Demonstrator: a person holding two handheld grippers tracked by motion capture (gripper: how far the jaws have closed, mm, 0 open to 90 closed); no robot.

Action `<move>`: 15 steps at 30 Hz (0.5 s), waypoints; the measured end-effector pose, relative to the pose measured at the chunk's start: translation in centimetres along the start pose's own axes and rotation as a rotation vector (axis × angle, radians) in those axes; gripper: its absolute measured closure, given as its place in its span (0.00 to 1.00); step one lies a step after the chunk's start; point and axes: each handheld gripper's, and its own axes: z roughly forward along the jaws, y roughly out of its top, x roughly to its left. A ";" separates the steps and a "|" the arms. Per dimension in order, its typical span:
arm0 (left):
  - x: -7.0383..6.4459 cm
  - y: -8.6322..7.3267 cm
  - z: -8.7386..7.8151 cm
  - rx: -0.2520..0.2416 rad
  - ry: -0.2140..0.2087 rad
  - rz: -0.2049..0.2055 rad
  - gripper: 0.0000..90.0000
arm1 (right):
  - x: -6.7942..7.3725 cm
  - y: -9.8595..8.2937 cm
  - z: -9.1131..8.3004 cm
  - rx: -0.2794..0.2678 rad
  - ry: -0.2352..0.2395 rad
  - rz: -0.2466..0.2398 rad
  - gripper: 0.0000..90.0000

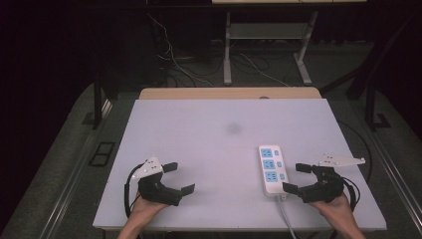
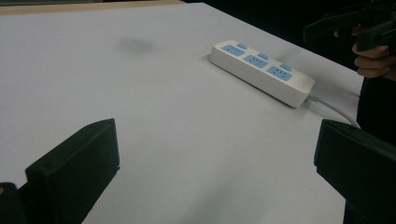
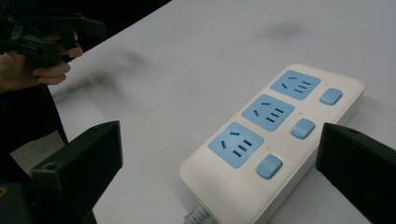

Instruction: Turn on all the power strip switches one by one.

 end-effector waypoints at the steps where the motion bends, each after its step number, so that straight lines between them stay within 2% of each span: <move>1: 0.0 0.0 0.0 0.002 0.000 0.000 0.00 | 0.0 0.0 0.0 0.000 0.000 0.000 0.00; 15: 0.1 -0.1 -0.1 0.001 0.003 -0.011 0.00 | -0.4 0.3 -0.5 0.039 -0.001 0.002 0.00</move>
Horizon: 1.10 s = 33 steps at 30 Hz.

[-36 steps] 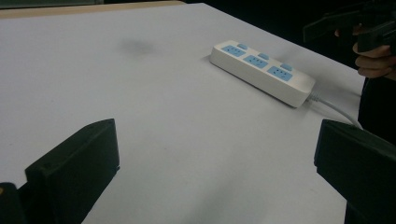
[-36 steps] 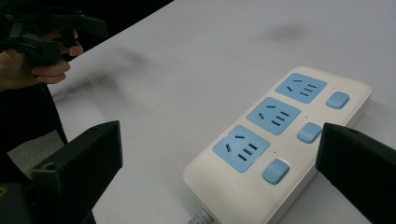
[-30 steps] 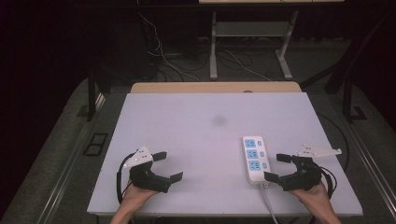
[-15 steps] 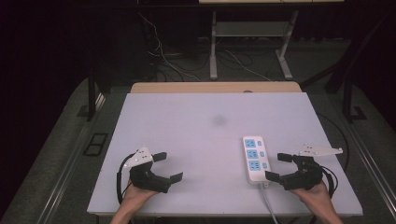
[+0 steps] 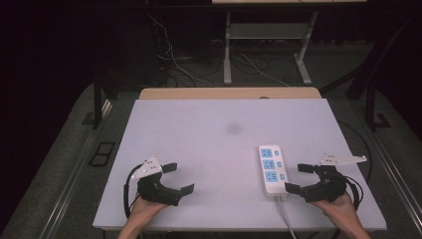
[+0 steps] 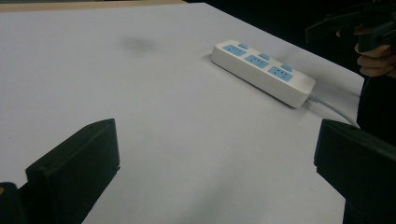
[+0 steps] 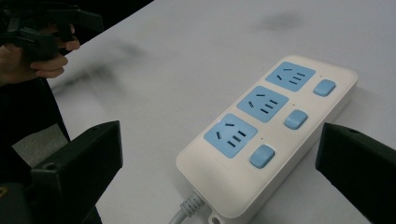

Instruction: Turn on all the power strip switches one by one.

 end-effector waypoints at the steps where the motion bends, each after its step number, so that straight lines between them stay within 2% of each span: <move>1: 0.0 0.0 0.0 0.003 0.001 0.000 0.00 | -0.1 0.1 -0.2 0.007 -0.002 -0.002 0.01; 8: 0.0 -0.1 0.2 0.010 -0.002 0.001 0.00 | -0.2 1.0 -0.6 0.042 -0.001 -0.023 0.00; 14: 0.0 -0.1 0.1 0.007 0.004 -0.002 0.00 | -0.6 1.5 -0.4 0.068 0.004 -0.021 0.00; 18: 0.1 -0.1 0.1 0.008 0.004 -0.004 0.00 | -0.8 2.1 -0.1 0.105 0.010 -0.030 0.01; 33: 0.2 -0.2 0.1 0.011 0.005 -0.008 0.00 | -0.7 5.0 1.6 0.257 0.014 -0.119 0.01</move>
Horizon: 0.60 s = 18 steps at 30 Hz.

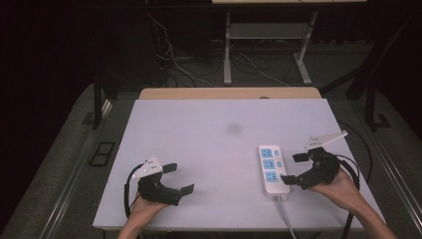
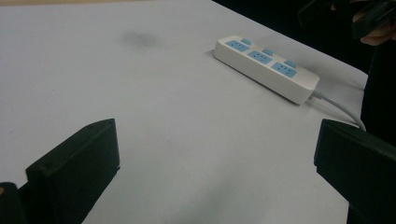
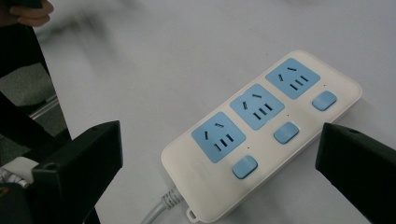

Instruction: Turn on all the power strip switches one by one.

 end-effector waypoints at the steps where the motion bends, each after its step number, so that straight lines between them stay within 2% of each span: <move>1: 0.0 0.0 0.0 0.000 0.001 -0.001 0.00 | 0.0 0.2 0.1 0.011 0.001 -0.003 0.00; 6: 0.0 0.0 0.0 0.001 0.002 -0.001 0.00 | -0.1 0.8 0.5 0.053 0.007 -0.022 0.01; 7: 0.0 0.0 0.0 0.001 0.002 -0.001 0.00 | -0.1 1.0 0.7 0.076 0.015 -0.032 0.06; 9: 0.1 0.0 0.0 0.001 0.002 -0.002 0.00 | -0.1 1.1 0.8 0.085 0.017 -0.038 0.07; 12: 0.1 -0.1 0.0 0.002 0.001 -0.004 0.00 | -0.3 1.1 1.0 0.097 0.034 -0.048 0.19; 13: 0.1 -0.1 0.0 0.002 0.001 -0.003 0.00 | -0.3 1.2 1.0 0.103 0.031 -0.040 0.21; 15: 0.1 -0.1 0.1 0.003 0.002 -0.002 0.00 | -0.5 1.2 1.0 0.105 0.028 -0.045 0.35; 18: 0.2 -0.1 0.1 0.007 0.002 -0.003 0.00 | -0.7 1.2 1.1 0.127 0.031 -0.059 0.45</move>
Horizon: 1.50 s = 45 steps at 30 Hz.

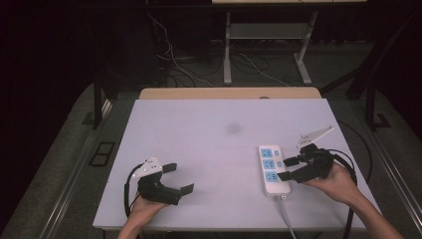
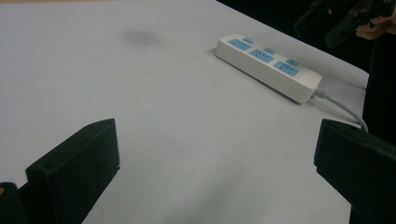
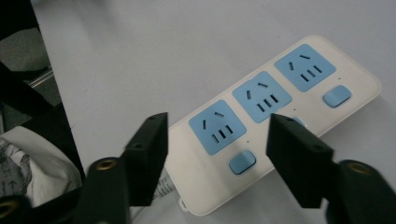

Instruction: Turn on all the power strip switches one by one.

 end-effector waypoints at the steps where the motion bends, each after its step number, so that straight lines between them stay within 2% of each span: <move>1: 0.0 0.0 0.0 0.001 0.000 0.000 0.00 | 0.0 0.0 0.0 0.006 0.006 -0.001 0.49; 8: 0.1 0.0 0.0 0.001 0.003 -0.001 0.00 | -0.3 0.2 0.4 0.050 0.023 -0.003 0.67; 9: 0.1 0.0 0.0 0.002 0.003 -0.002 0.00 | -0.3 0.2 0.4 0.050 0.023 -0.003 0.67; 10: 0.1 0.0 0.0 0.003 0.004 -0.001 0.00 | -0.4 0.1 0.5 0.060 0.035 -0.003 0.73; 11: 0.2 -0.1 0.0 0.003 0.004 -0.001 0.00 | -0.4 0.1 0.5 0.060 0.035 -0.003 0.73; 12: 0.2 -0.1 0.0 0.004 0.004 -0.002 0.00 | -0.5 0.1 0.6 0.066 0.042 -0.004 0.81; 14: 0.2 -0.1 0.0 0.003 0.000 -0.001 0.00 | -0.5 0.2 0.6 0.068 0.041 -0.003 0.83; 18: 0.1 0.0 0.0 -0.002 -0.006 -0.003 0.00 | -0.6 0.2 0.9 0.077 0.028 0.000 0.98; 33: 0.2 -0.1 0.2 0.016 -0.013 -0.003 0.00 | -1.4 -0.3 2.1 0.107 -0.012 0.019 1.00; 40: 0.2 -0.1 0.2 0.023 -0.006 0.005 0.00 | -2.0 -1.1 2.6 0.076 -0.002 0.033 1.00; 45: 0.1 -0.1 0.3 0.025 -0.009 0.009 0.00 | -1.8 -1.1 2.8 0.093 -0.005 0.025 1.00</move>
